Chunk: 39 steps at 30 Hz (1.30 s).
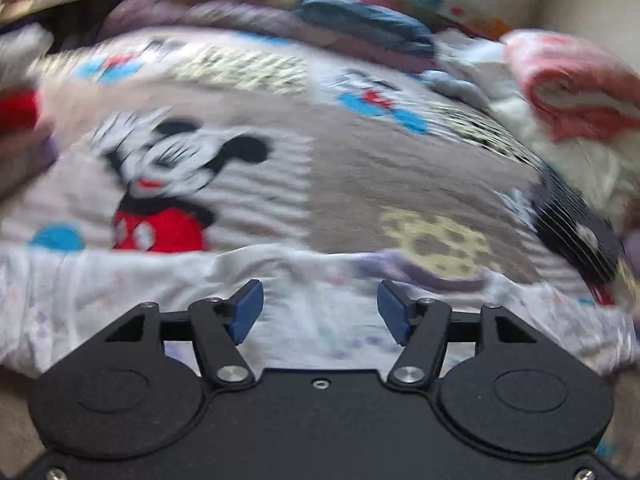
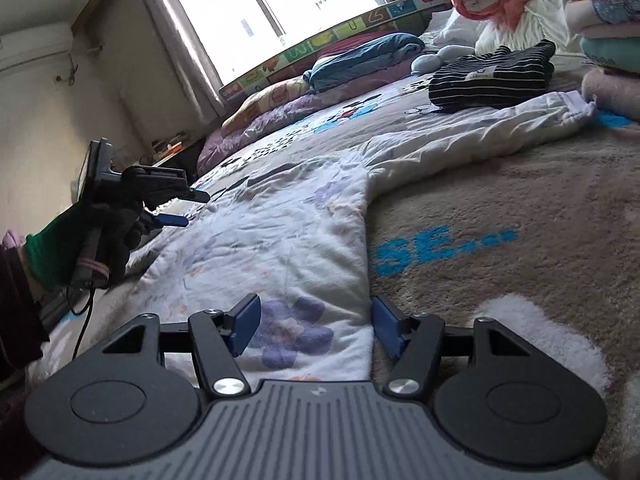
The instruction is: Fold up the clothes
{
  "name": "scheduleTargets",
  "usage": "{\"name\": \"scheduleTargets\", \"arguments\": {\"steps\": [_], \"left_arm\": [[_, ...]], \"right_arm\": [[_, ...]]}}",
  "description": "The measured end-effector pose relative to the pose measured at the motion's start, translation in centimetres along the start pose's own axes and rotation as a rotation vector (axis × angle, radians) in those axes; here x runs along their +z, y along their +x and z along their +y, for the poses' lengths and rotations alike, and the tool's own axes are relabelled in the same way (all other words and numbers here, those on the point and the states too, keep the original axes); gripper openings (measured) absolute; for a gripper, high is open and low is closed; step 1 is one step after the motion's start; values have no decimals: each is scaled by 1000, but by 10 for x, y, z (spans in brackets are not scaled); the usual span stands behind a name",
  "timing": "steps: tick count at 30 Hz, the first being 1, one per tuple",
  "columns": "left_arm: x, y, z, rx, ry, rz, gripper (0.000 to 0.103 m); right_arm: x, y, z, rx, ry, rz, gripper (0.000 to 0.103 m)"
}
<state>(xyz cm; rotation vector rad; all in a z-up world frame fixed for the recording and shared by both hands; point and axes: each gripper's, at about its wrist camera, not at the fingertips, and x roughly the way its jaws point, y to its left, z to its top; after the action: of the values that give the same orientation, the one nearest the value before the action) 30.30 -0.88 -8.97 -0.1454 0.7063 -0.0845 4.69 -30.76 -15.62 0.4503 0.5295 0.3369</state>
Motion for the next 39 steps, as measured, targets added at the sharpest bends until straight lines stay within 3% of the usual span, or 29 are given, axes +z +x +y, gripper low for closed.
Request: {"name": "scheduleTargets", "arguments": {"steps": [1, 4, 7, 10, 12, 15, 20, 22, 26, 28, 32, 37, 39], "left_arm": [[-2, -1, -13, -1, 48, -5, 58], [-8, 10, -51, -23, 135, 20, 35], [-7, 38, -71, -5, 124, 44, 34], [-9, 77, -77, 83, 92, 127, 34], [-1, 75, -82, 97, 57, 115, 34], [7, 62, -101, 52, 59, 48, 34], [-4, 85, -132, 14, 129, 86, 34], [-11, 103, -131, 19, 120, 129, 37], [3, 92, -134, -15, 80, 123, 42], [4, 81, -146, -17, 129, 101, 44], [2, 63, -178, -73, 240, 71, 62], [-8, 42, -238, -135, 422, 43, 70], [-17, 35, -265, -164, 506, 31, 74]], "right_arm": [[0, -1, -1, -1, 8, 0, 62], [1, -3, -3, -1, 31, -1, 62], [0, -5, -4, 0, 42, 3, 62], [-3, -3, 0, -7, -1, 32, 63], [-6, -1, 3, -11, -29, 51, 63], [-7, -2, 4, -9, -41, 61, 63], [-5, -4, -1, 12, -24, 65, 63], [-5, -4, -3, 19, -21, 67, 63], [-3, -4, -5, 27, 1, 72, 62], [-1, -5, -8, 36, 30, 65, 62], [3, -10, -19, 53, 119, 30, 62], [5, -24, -62, 106, 437, -64, 62], [6, -37, -77, 90, 513, -133, 63]]}}
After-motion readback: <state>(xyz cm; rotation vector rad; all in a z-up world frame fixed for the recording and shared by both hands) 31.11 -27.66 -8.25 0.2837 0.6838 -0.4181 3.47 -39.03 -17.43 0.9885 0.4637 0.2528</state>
